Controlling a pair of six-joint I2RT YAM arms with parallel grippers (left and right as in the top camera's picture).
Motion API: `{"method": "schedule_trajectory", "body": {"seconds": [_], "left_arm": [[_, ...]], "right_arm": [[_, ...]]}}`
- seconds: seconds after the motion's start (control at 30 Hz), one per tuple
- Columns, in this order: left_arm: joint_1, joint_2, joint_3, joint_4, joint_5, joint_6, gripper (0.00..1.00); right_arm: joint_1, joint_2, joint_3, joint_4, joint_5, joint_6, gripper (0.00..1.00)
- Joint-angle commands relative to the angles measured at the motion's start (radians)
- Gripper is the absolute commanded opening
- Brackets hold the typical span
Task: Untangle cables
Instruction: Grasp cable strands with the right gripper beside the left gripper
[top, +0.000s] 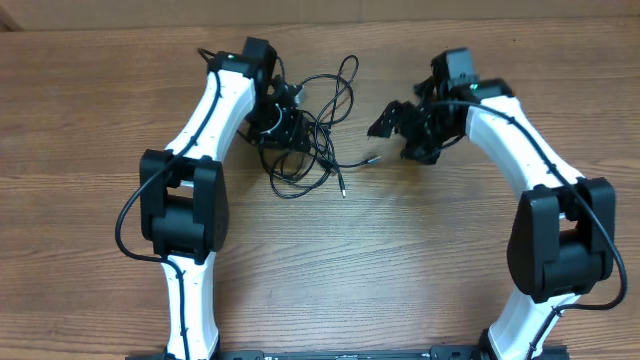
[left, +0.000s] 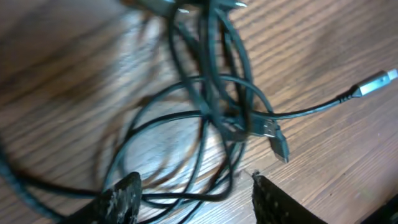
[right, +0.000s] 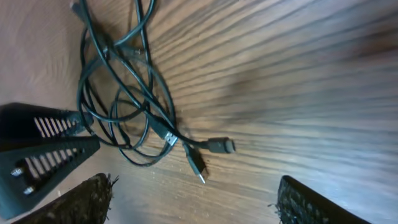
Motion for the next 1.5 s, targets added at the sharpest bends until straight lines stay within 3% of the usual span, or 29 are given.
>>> {"method": "schedule_trajectory", "body": {"seconds": [0.0,0.07,0.17,0.33,0.5,0.8,1.13,1.47], "left_arm": [[-0.021,-0.013,-0.003,0.0,-0.023,0.004,0.57],[-0.026,-0.013,-0.003,0.0,-0.039,0.002,0.48],[-0.027,-0.013,-0.003,0.0,-0.04,0.001,0.24],[-0.027,-0.013,-0.003,-0.011,-0.048,0.002,0.04],[-0.026,-0.013,-0.004,-0.014,-0.099,0.002,0.04],[-0.027,-0.013,-0.004,-0.011,-0.107,0.002,0.04],[-0.025,-0.037,-0.004,-0.044,-0.106,0.053,0.04],[-0.026,-0.175,-0.004,-0.07,0.069,0.26,0.04]], "right_arm": [[0.042,0.0,-0.071,0.069,-0.071,-0.031,0.83],[0.06,0.0,-0.105,0.119,-0.071,-0.031,0.82],[0.083,0.001,-0.135,0.182,-0.064,-0.018,0.8],[0.112,0.002,-0.143,0.228,0.001,0.067,0.76],[0.142,0.002,-0.143,0.279,0.03,0.068,0.7],[0.245,0.005,-0.155,0.353,0.269,0.068,0.6],[0.282,0.007,-0.174,0.377,0.426,0.175,0.72],[0.243,0.007,-0.198,0.498,0.161,0.089,0.77]]}}
